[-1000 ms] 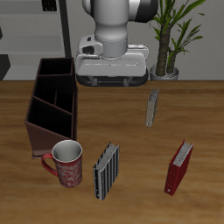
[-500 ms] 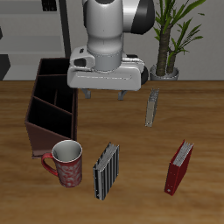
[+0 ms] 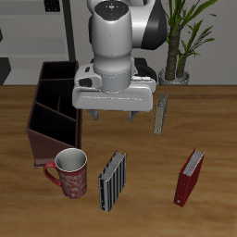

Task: Place the striped book into the right desk caddy's front compartment

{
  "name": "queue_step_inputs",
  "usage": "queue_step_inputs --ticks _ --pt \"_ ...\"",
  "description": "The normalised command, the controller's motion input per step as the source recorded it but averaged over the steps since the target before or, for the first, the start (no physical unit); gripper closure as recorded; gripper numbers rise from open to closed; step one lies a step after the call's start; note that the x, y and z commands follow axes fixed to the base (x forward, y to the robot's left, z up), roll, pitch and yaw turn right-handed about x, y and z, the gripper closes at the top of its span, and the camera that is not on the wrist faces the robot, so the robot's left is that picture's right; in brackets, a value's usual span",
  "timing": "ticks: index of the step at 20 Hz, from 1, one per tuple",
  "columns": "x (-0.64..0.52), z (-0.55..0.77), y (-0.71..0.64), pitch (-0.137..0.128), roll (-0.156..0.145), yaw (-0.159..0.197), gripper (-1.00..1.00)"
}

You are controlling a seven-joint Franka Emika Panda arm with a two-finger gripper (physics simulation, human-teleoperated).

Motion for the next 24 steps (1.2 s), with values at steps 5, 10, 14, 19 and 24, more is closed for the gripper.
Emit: queue_step_inputs --ticks 5,10,14,19,24 --pt "0.19 -0.14 -0.04 -0.014 0.0 -0.039 -1.0" --pt "0.18 -0.14 -0.12 -0.042 -0.014 -0.03 -1.0" --pt "0.08 -0.13 -0.02 -0.038 -0.002 -0.022 -1.0" --pt "0.06 -0.26 0.07 -0.057 0.023 -0.038 -1.0" --pt "0.09 -0.28 0.02 -0.004 -0.007 -0.022 -1.0"
